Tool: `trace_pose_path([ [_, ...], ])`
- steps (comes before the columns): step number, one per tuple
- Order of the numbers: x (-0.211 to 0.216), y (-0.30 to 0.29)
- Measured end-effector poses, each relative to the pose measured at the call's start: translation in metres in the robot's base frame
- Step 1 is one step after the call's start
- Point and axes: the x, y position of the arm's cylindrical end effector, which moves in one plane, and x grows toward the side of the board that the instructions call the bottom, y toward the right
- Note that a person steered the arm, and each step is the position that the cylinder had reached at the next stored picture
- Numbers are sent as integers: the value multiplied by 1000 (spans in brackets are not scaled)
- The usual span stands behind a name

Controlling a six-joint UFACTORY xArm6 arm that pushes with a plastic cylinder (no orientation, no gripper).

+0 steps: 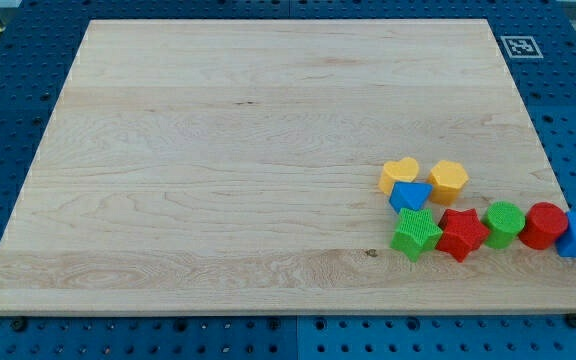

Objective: Slide the blue cube towards the bottom right corner of the board

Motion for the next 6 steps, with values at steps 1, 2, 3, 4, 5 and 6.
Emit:
trace_pose_path([
  [1, -13, 1],
  [2, -24, 1],
  [3, -49, -4],
  [4, -50, -30],
  [5, -48, -41],
  [6, -43, -49],
])
